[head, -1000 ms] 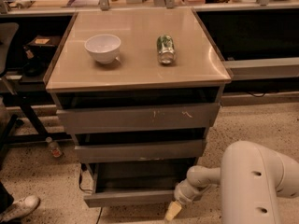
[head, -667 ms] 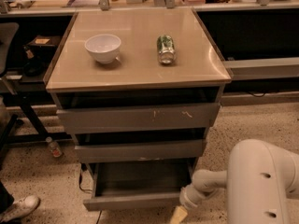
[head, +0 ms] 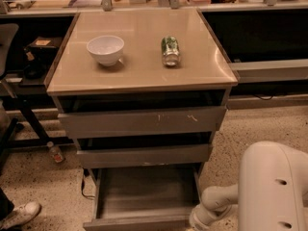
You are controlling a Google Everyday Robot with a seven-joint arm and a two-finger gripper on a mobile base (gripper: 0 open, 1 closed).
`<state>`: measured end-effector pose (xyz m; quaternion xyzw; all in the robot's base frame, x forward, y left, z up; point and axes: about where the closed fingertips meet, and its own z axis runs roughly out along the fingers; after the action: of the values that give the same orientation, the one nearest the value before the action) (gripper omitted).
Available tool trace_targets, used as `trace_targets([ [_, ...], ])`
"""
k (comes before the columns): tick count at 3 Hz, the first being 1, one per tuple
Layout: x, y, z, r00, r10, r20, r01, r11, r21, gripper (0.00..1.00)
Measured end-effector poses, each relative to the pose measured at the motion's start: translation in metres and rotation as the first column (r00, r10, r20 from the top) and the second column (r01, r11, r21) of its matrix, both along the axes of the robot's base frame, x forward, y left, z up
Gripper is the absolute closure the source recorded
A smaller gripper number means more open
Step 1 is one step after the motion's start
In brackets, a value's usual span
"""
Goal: Open bottom drawer
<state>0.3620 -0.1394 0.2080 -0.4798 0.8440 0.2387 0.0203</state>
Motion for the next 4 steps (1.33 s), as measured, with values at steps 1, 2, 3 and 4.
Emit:
trace_targets([
  [1, 0.000, 0.000, 0.000, 1.0000, 0.000, 0.000, 0.000, 1.000, 0.000, 0.00],
  [2, 0.001, 0.003, -0.010, 0.9995, 0.013, -0.027, -0.013, 1.000, 0.009, 0.00],
  [3, -0.015, -0.008, -0.008, 0.9965, 0.014, -0.083, -0.014, 1.000, 0.003, 0.00],
  [4, -0.042, -0.030, 0.008, 0.9930, -0.033, -0.113, 0.031, 0.999, -0.018, 0.00],
])
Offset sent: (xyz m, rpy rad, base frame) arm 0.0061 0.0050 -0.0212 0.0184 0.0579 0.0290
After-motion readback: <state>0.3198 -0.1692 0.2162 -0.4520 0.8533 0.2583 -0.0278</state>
